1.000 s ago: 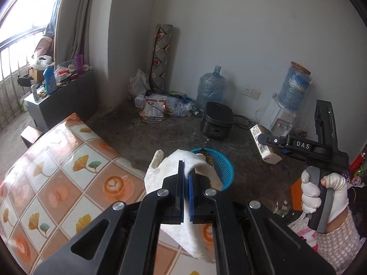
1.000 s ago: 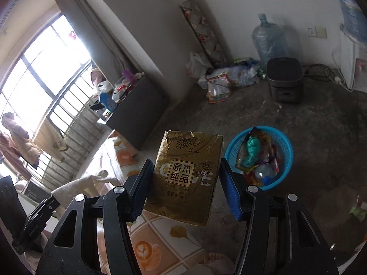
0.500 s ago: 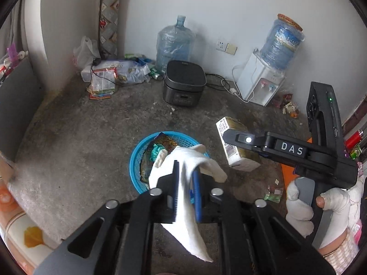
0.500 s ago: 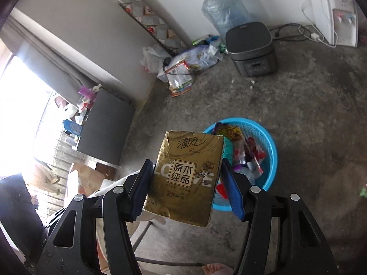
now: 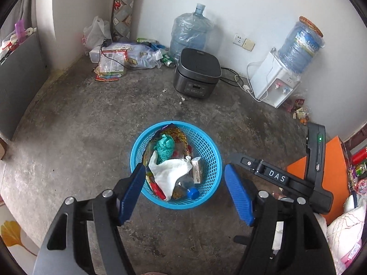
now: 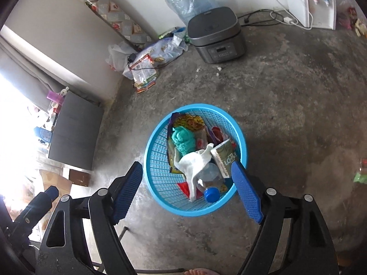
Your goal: Collect trash
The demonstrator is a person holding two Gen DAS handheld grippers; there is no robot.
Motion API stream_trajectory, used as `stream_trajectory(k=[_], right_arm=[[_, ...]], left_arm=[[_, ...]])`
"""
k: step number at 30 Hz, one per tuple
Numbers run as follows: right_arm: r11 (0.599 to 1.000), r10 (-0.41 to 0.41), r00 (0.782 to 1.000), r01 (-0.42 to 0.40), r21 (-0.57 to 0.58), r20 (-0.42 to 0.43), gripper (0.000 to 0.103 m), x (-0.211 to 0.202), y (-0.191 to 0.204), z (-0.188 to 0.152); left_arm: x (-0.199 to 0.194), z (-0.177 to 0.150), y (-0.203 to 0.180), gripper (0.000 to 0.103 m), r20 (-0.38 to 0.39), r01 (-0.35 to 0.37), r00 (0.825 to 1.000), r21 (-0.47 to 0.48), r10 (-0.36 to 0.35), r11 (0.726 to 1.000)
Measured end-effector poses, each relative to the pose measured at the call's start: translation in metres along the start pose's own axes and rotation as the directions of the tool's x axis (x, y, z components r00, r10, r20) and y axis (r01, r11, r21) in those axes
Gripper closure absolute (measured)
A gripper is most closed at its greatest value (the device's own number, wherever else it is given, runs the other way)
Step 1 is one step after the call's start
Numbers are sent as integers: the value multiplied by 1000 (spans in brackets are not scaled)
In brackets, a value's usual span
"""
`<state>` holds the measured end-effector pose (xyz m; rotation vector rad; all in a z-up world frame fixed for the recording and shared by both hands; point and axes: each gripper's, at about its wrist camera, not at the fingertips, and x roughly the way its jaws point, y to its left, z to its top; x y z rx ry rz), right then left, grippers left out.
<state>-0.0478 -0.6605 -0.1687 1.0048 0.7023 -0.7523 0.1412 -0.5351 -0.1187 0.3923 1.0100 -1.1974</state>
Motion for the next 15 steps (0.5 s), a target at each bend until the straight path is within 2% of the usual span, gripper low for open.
stream_trajectory(k=[3,6,8,10,12,15], right_arm=[[997,12,998,-7,-74,62,27,-25,24,-3],[987,53,990,-31,-161,131,27,-54,52,-8],[973,85,981,-43,-229,176,26,-76,73,-16],[951,124,967,-51,-305,224,23,-100,94,-26],[923,160,949,-46,-382,273,17,-122,116,-38],[863,232,915,-37,-503,330,9,-154,146,-60]], left_arm=[[-40,-4,3,30,71,-3,997,3,3,1000],[-90,-13,9,21,162,-19,987,-20,22,1000],[-128,-22,16,6,208,-71,975,-56,81,996],[-167,-35,24,5,244,-152,953,-122,178,981],[-199,-52,34,5,257,-225,927,-200,273,954],[-243,-85,50,5,227,-345,875,-329,428,879]])
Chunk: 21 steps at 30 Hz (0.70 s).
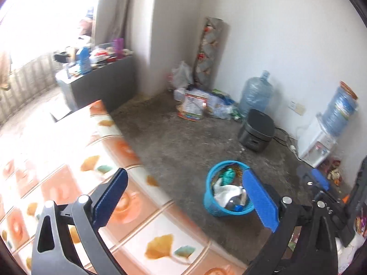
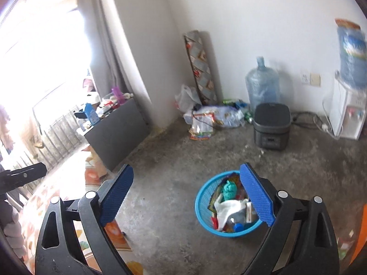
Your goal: Collect trash
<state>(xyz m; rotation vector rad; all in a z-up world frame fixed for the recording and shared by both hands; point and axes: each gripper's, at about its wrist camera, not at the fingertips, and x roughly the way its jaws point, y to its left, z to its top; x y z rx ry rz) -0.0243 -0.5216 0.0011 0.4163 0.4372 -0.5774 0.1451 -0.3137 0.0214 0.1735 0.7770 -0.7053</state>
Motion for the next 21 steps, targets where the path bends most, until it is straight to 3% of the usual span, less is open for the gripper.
stream_trajectory(k=[3,5,10,13,18,21], right_arm=[[991,50,995,-39,-127,83,8,-28,40,3],[979,90,989,-67,-191,115,8,-43,65,2],[939,205,966,-149,-309,157,8,-76,117,-11],[916,261,951,-190,-355,165,8,-95,145,-22],[857,328,939,-250,-451,102,8,-119,177,-46],[830,267,964,-235,-505,-10,8,-117,190,-65]], left_arm=[[-38,-20,39,5,24,-140,990,-65,142,988],[-64,-36,59,5,57,-195,978,-87,200,977],[-128,-79,95,5,141,-245,954,-133,263,960],[-155,-107,110,5,145,-306,929,-216,340,927],[-178,-157,122,5,84,-374,904,-317,418,872],[-179,-185,125,5,18,-406,897,-364,442,838]])
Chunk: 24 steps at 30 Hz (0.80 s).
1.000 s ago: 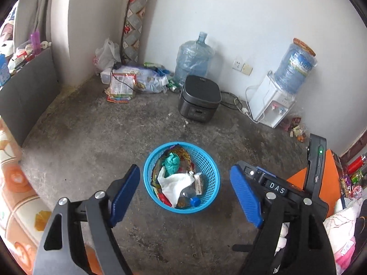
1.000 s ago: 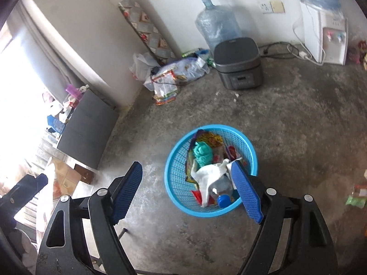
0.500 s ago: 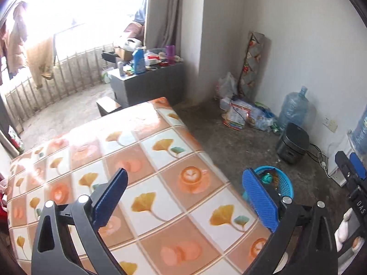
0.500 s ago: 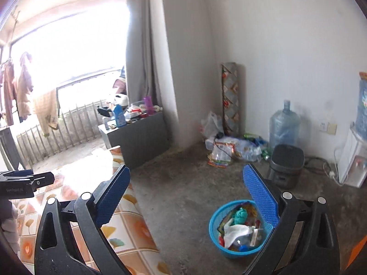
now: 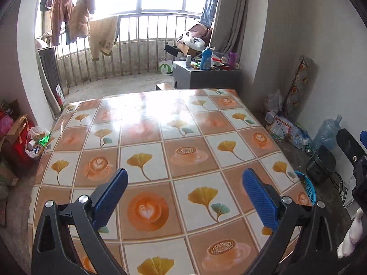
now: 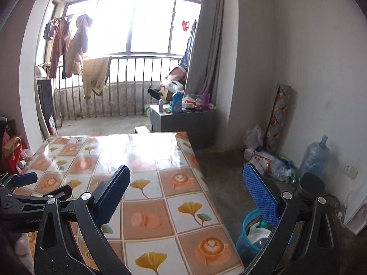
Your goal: Collect trash
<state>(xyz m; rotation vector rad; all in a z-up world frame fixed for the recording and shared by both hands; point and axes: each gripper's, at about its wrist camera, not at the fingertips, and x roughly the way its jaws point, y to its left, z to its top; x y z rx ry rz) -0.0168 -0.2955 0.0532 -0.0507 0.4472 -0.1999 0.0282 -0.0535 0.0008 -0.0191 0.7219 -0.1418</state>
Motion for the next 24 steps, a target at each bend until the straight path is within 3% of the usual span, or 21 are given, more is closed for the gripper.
stream_trajectory(k=[4,8,14,24], right_arm=[[997,-27,978,13,-72,-207,8,18,14,-29],[990,-109,945,77,-116,-309,8,16,17,-50],[980,-194,907,166,-106,-373,8,8,6,-63],[965,-261,872,249,-82,-415,8,11,-19,-72]], left_arm=[[9,-19,6,5,-111,-1,994,-28,-2,1000],[13,-26,1,5,-145,-7,989,14,9,1000],[26,-32,-8,5,-201,9,980,39,-1,999],[32,-32,-23,5,-212,28,977,83,-10,996]])
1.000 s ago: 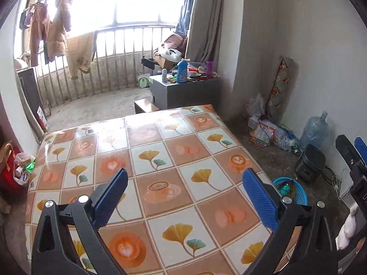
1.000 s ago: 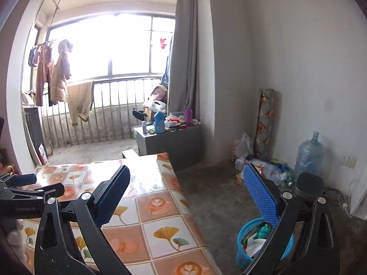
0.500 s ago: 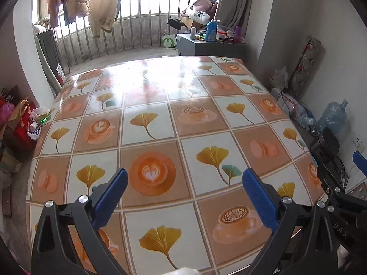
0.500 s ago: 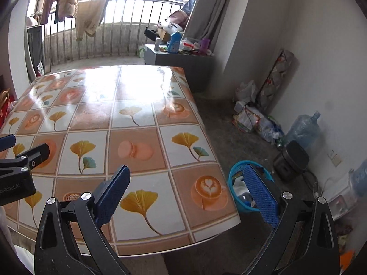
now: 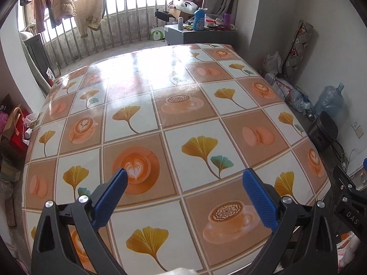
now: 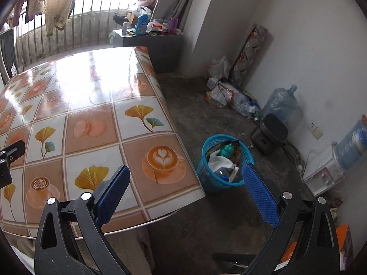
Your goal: Collect trash
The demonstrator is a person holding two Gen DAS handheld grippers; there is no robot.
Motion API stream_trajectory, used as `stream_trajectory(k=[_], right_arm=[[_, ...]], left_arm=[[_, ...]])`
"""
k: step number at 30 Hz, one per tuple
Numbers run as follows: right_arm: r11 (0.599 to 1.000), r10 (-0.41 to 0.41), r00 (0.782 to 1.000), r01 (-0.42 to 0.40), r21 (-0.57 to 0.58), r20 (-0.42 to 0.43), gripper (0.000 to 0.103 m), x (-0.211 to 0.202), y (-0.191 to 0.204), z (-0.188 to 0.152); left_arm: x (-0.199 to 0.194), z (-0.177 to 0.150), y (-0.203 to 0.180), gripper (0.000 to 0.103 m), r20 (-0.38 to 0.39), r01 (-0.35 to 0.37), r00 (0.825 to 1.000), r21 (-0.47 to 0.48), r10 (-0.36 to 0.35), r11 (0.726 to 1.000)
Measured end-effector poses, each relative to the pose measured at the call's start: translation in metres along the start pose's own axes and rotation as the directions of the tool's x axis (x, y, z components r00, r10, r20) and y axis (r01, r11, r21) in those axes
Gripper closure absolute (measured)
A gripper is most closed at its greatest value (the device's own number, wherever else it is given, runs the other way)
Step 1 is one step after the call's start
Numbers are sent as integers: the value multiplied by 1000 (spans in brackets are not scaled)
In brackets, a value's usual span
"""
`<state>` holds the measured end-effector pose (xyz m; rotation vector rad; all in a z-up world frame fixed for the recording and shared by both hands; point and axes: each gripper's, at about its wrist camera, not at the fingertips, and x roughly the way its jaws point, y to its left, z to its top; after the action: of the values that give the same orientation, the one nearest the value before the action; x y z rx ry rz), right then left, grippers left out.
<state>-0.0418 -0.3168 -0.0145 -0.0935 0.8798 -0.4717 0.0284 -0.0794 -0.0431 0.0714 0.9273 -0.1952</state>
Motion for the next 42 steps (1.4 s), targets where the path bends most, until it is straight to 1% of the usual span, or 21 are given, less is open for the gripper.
stream_trajectory(k=[13,30,42], right_arm=[[1000,9,1000,-9,20,-18,8,7,-6,-4],[999,5,1000,-4,38,-25,8,8,-17,-6],[999,2,1000,-2,36,-20,8,9,-21,-4]], left_arm=[[6,2,-11,5,-26,2,1000,27,-1,1000],[2,2,-23,5,-15,10,1000,70,-9,997],[1,3,-25,5,-12,8,1000,76,-8,997]])
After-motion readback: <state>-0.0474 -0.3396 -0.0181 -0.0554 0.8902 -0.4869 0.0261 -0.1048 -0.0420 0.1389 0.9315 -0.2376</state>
